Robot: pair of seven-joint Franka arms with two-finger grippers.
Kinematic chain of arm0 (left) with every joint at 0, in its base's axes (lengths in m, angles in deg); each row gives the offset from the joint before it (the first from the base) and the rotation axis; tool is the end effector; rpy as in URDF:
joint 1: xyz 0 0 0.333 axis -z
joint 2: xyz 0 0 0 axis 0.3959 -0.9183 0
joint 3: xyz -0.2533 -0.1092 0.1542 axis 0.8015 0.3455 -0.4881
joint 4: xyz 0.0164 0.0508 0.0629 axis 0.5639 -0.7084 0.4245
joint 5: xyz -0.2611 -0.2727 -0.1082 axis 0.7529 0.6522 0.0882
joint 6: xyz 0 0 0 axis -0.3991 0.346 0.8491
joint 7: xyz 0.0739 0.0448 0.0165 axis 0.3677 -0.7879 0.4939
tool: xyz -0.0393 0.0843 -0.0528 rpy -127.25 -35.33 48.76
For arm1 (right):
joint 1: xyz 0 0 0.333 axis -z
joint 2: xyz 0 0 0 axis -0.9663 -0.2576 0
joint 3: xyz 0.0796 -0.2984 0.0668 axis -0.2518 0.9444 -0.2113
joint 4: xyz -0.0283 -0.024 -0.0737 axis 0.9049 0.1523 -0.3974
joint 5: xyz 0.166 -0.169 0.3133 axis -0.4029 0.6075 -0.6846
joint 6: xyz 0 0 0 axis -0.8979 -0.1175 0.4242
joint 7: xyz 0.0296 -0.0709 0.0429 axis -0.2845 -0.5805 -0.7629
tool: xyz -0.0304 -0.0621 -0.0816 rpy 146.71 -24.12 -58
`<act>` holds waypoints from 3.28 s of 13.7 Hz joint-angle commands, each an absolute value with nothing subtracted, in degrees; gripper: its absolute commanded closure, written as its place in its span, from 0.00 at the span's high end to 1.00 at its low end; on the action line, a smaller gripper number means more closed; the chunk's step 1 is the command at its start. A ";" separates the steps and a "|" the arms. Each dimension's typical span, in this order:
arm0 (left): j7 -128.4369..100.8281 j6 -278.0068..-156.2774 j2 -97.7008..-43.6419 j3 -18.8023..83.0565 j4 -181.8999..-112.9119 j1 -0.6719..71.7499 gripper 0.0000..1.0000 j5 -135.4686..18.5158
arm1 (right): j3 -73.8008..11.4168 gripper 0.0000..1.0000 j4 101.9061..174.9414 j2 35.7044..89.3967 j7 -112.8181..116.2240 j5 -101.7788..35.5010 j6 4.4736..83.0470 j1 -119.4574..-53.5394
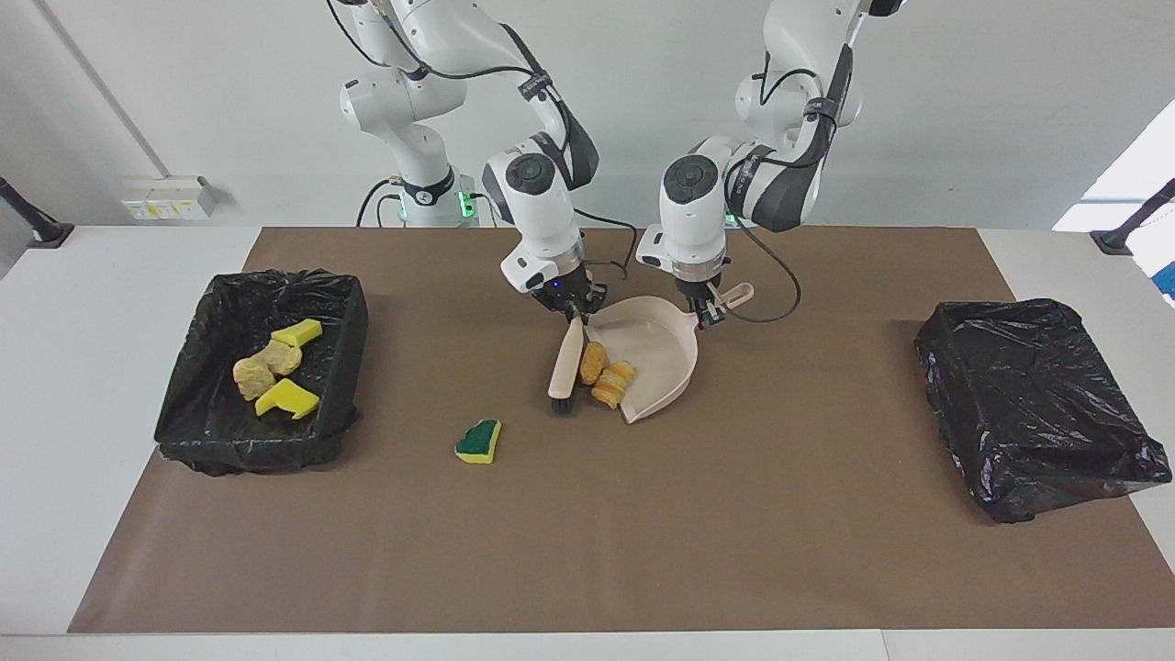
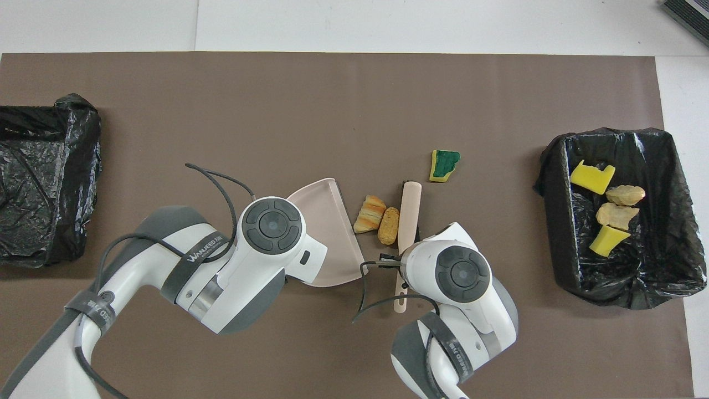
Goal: Sweep and dump trash in bin
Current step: 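Place the dustpan near the crusts while the right gripper sweeps toward it, then sweep the crusts and green sponge into the dustpan with the right gripper's brush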
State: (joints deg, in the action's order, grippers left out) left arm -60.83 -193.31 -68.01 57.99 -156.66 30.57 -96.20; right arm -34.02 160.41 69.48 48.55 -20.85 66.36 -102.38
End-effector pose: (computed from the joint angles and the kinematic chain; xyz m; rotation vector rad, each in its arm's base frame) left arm 0.4522 -0.3091 0.3661 -2.3912 1.8031 0.2564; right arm 0.4458 0.3397 0.3316 -2.8595 0.3772 0.0988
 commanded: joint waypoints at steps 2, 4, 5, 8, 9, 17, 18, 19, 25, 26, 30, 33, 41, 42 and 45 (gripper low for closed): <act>-61.06 -196.09 -66.24 57.93 -159.58 31.15 0.00 -96.71 | -34.27 0.00 157.37 68.74 44.88 -31.28 64.43 -103.38; -61.59 -196.53 -66.50 57.93 -159.58 30.79 0.00 -96.80 | -33.66 0.00 157.37 71.46 41.36 -30.85 57.86 -101.71; -62.03 -197.92 -66.76 57.93 -159.58 30.53 0.00 -96.71 | -33.49 0.00 157.28 72.95 39.69 -30.24 54.78 -99.88; -63.96 -200.48 -67.11 57.84 -159.76 29.83 0.00 -96.71 | -33.57 0.00 155.27 76.22 36.34 -19.99 44.50 -94.16; -63.96 -200.75 -67.03 57.84 -159.85 29.74 0.00 -96.71 | -33.57 0.00 154.13 76.31 34.94 -16.73 40.63 -92.58; -65.37 -199.09 -67.47 57.75 -159.50 27.89 0.00 -96.53 | -33.75 0.00 152.80 74.56 10.35 8.50 37.15 -77.11; -65.37 -197.69 -67.55 57.66 -159.24 27.89 0.00 -96.53 | -33.75 0.00 152.27 72.55 9.97 12.35 38.65 -76.83; -65.37 -196.72 -67.47 57.58 -159.23 27.89 0.00 -96.45 | -33.83 0.00 151.75 71.40 9.53 14.74 40.32 -76.57; -64.76 -193.19 -66.85 57.49 -159.32 27.98 0.00 -96.45 | -36.55 0.00 146.73 64.88 9.35 4.86 40.95 -82.71; -64.67 -193.28 -66.85 57.58 -159.41 27.98 0.00 -96.45 | -36.73 0.00 146.73 64.88 9.44 3.70 40.77 -84.46; -64.58 -193.54 -66.85 57.49 -159.67 27.89 0.00 -96.36 | -37.00 0.00 146.64 65.06 9.52 -5.52 41.65 -89.56; -64.58 -193.72 -66.76 57.49 -159.76 27.72 0.00 -96.36 | -38.05 0.00 146.56 65.15 9.44 -10.70 43.84 -93.78; -66.77 -194.25 -66.94 57.40 -159.76 26.49 0.00 -96.36 | -43.94 0.00 146.29 65.59 9.00 -17.58 47.29 -93.97; -69.04 -194.68 -67.03 57.40 -159.76 25.88 0.00 -96.27 | -43.94 0.00 146.47 66.81 9.00 -17.49 46.41 -93.36; -73.98 -195.65 -67.11 57.31 -159.76 25.35 0.00 -96.36 | -43.42 0.00 146.29 70.67 7.78 -16.96 40.00 -89.94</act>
